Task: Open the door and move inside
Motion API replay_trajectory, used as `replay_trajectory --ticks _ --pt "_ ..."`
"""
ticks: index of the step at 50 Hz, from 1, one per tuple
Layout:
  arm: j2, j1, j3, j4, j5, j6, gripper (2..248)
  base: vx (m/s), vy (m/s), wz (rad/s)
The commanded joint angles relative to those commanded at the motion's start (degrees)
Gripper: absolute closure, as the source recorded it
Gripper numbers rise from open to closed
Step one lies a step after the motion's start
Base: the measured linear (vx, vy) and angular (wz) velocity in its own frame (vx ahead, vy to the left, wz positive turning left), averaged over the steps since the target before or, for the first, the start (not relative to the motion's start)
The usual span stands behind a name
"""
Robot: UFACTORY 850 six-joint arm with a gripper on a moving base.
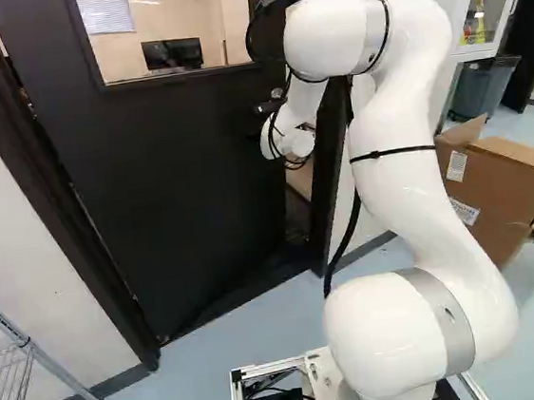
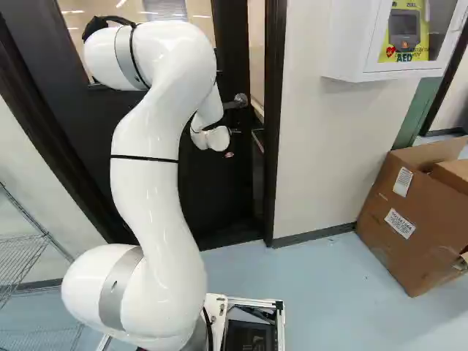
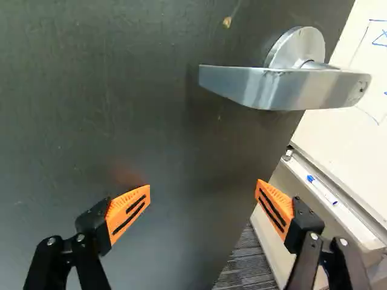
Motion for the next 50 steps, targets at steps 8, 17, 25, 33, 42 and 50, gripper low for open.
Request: replay_trajectory --ticks 8,17,25,33,42,50 --pt "-1.5 0.8 -2.1 1.0 0.0 0.0 3 0.0 0.0 0.0" --pt "-3.2 1.7 -4.4 1.8 0.0 0.0 3 0.0 0.0 0.0" --pt "-4.7 2.5 -6.5 2.4 0.0 0.0 3 0.0 0.0 0.0" --pt "-6.2 3.2 -8.6 3.0 0.0 0.0 3 0.0 0.0 0.0" --pt "-7.7 4.0 -10.7 3.5 0.0 0.0 3 0.0 0.0 0.0" --pt "-8.1 4.2 -11.2 3.7 0.0 0.0 3 0.0 0.0 0.0"
